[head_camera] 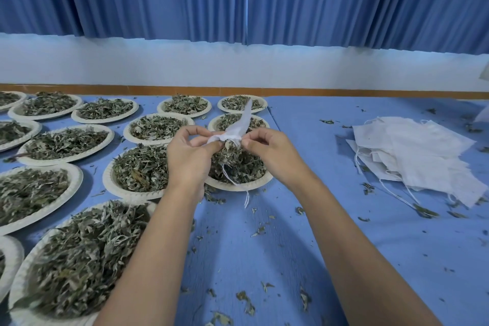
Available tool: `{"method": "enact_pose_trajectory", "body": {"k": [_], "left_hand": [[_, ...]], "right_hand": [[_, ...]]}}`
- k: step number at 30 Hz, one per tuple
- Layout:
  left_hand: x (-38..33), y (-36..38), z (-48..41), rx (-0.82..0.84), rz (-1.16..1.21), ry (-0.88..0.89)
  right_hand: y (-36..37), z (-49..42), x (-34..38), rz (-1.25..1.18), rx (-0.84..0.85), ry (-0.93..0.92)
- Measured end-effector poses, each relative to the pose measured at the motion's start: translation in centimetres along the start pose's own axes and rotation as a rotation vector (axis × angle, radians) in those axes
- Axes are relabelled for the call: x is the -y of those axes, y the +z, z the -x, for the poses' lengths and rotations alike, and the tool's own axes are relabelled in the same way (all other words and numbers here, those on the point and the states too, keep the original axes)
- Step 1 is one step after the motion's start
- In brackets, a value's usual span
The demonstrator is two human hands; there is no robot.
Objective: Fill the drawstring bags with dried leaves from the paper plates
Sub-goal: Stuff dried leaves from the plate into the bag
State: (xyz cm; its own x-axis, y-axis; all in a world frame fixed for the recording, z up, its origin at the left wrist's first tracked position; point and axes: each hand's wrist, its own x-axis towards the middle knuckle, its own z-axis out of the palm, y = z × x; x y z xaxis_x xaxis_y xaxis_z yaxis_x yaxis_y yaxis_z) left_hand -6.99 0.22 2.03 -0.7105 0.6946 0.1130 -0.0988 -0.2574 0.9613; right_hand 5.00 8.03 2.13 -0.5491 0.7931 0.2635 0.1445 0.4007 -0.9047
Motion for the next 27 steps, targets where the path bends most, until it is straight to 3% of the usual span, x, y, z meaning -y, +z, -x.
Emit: {"method": "enact_pose_trajectory", "body": {"k": [3,9,15,21,27], "left_hand": [[0.6,0.4,-0.1,-0.124,-0.019,-0.001],[1.4,1.3,-0.2,-0.319,-0.072,0.081],[0.8,1.8,0.8,-0.162,-0.142,0.049],[-0.1,1.3,1.0,0.080,-0.027,-0.128],[0.5,0.9,0.9,-0.052,-0.199,0.049]], "right_hand": [[0.8,0.1,0.0,0.065,-0.017,0.007],[2.8,0.3,0.4,-0.182,-0.058,0.072],[2.2,0.1,0.2,-0.155,-0.218,0.112],[1.6,0.1,0.2,-0.205,-0.258,0.136],[1.6,0.2,0.6,-0.166,-0.223,0.145]]}}
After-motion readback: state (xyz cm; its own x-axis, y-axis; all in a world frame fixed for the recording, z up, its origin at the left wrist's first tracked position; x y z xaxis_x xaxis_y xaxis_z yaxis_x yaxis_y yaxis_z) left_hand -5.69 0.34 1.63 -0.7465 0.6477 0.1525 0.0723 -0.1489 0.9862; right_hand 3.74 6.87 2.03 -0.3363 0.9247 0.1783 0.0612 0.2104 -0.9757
